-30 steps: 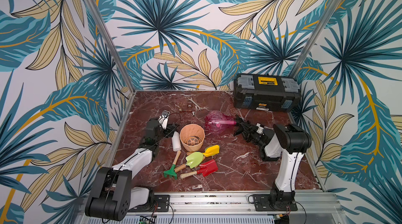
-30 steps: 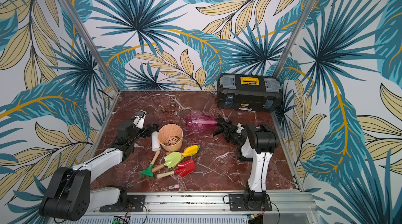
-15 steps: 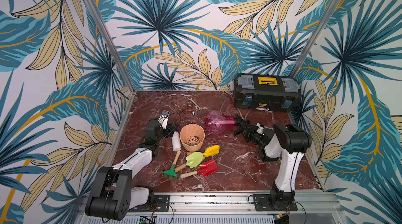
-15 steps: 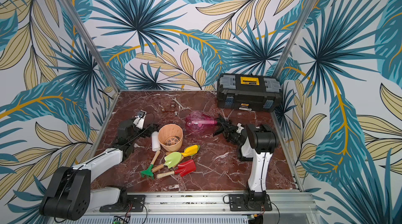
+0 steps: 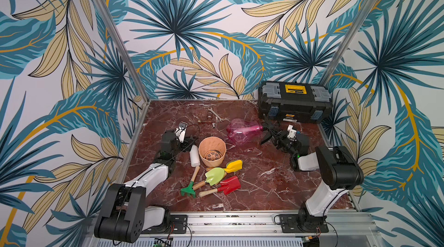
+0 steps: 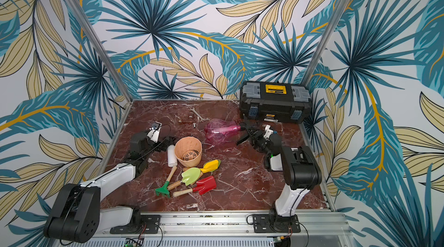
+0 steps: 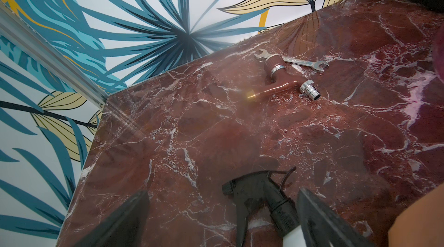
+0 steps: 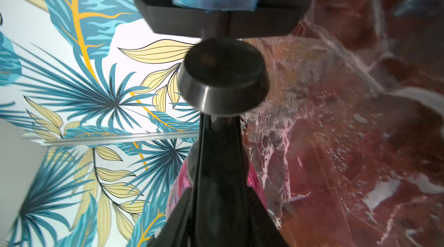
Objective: Organize the gardening tools
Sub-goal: Adjust the gardening tool at the center of the board.
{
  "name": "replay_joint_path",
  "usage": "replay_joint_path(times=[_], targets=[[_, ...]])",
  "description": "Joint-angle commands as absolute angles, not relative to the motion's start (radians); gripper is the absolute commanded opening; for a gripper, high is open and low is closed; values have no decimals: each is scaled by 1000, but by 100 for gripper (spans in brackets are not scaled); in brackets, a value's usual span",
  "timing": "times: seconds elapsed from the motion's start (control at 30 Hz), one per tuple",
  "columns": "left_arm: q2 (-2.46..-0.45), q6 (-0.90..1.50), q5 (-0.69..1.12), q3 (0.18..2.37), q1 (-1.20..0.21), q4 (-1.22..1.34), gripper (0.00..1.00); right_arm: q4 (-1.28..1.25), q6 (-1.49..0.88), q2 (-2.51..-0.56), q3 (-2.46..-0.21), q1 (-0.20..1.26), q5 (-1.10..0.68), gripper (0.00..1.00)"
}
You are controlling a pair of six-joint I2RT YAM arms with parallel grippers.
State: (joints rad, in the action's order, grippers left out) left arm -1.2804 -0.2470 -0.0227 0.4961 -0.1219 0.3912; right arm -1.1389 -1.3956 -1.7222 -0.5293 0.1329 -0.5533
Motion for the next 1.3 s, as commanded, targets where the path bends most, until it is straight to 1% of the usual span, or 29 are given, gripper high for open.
replay_joint_path(times=[0.0, 0.1, 0.37, 0.43, 0.6, 0.67, 0.77, 0.83, 1.1, 1.27], targets=[[-1282, -254, -31, 517, -126, 392, 100, -894, -1182, -1591, -595, 135, -521, 11], [-1281, -252, -32, 517, -126, 392, 100, -676, -1045, -1503, -663, 135, -483, 11], [-1274, -238, -44, 520, -126, 382, 100, -269, -738, -1386, -868, 153, -443, 11], [-1267, -234, -46, 520, -126, 380, 100, -152, -652, -1362, -929, 179, -391, 11], [-1256, -230, -45, 520, -126, 380, 100, 12, -472, -1336, -1047, 254, -238, 11], [-1256, -227, -48, 520, -126, 380, 100, 46, -411, -1338, -1080, 296, -176, 11], [-1256, -224, -52, 518, -126, 381, 100, 95, -293, -1351, -1128, 402, 6, 11], [-1254, -223, -56, 516, -127, 381, 100, 80, -254, -1352, -1125, 452, 120, 11], [-1252, -222, -61, 512, -127, 381, 100, -88, -132, -1353, -1045, 575, 378, 11], [-1253, -223, -62, 511, -128, 381, 100, -143, -109, -1385, -1021, 601, 481, 11]])
